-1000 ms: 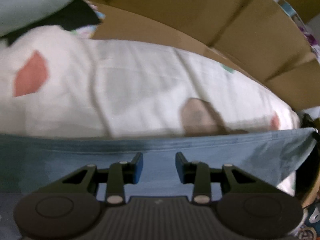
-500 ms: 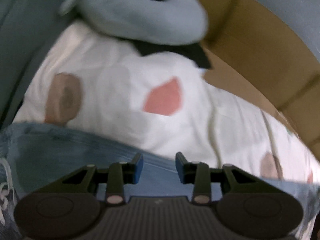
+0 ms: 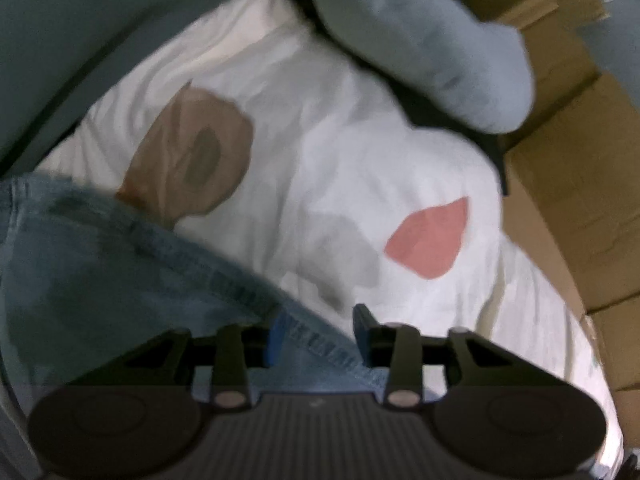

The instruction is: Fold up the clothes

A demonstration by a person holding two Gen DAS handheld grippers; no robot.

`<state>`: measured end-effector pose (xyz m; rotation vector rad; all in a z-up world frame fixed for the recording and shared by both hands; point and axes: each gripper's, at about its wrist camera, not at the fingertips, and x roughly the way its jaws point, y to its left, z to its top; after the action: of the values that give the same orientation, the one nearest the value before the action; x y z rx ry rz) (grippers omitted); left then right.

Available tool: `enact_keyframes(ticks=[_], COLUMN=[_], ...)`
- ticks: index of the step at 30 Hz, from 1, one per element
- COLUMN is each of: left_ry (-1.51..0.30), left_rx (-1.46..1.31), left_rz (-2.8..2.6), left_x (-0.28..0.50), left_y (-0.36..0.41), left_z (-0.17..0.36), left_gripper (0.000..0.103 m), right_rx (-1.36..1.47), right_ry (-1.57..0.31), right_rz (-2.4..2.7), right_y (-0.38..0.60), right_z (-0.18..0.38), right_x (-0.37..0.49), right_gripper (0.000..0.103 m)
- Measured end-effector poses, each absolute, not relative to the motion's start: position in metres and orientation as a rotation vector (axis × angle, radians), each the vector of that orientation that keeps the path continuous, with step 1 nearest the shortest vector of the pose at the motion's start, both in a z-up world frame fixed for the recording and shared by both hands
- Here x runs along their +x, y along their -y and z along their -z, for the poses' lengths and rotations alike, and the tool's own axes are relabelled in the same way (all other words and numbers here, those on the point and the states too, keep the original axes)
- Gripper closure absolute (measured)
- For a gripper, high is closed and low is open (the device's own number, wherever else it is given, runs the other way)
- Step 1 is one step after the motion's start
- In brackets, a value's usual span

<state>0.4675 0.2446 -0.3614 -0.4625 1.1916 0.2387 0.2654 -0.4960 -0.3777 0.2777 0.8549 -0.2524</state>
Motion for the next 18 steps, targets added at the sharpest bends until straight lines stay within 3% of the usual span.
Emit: enact_keyframes(ticks=[8,11,13,16,18], left_ry=[-1.182,-1.191,-1.192,-1.196,-1.197], left_rx=[-0.551,-0.6,-0.637,-0.671,-0.679], left_rz=[-0.279,-0.325,-0.364,-0.406,-0.425], left_x=[0.473,0.475,0.476,0.477,0.475], left_y=[-0.245,-0.247,-0.25,-0.253,-0.255], left_z=[0.373,0.376,0.376,0.377,0.375], left_gripper=[0.042,0.048,0.053,0.061,0.08], right_rx=[0.202,0.173,0.141,0.063,0.066], right_ry=[-0.841,-0.835,-0.834,-0.851,-0.834], right_rz=[0.205,0.188,0.176,0.158,0.157], right_y=[0.491,0.489,0.486,0.475,0.475], right_z=[0.382,0.383,0.384,0.383,0.377], right_x=[0.277,0.283,0.287,0.289,0.286], right_gripper=[0.035,0.035,0.042,0.071,0.08])
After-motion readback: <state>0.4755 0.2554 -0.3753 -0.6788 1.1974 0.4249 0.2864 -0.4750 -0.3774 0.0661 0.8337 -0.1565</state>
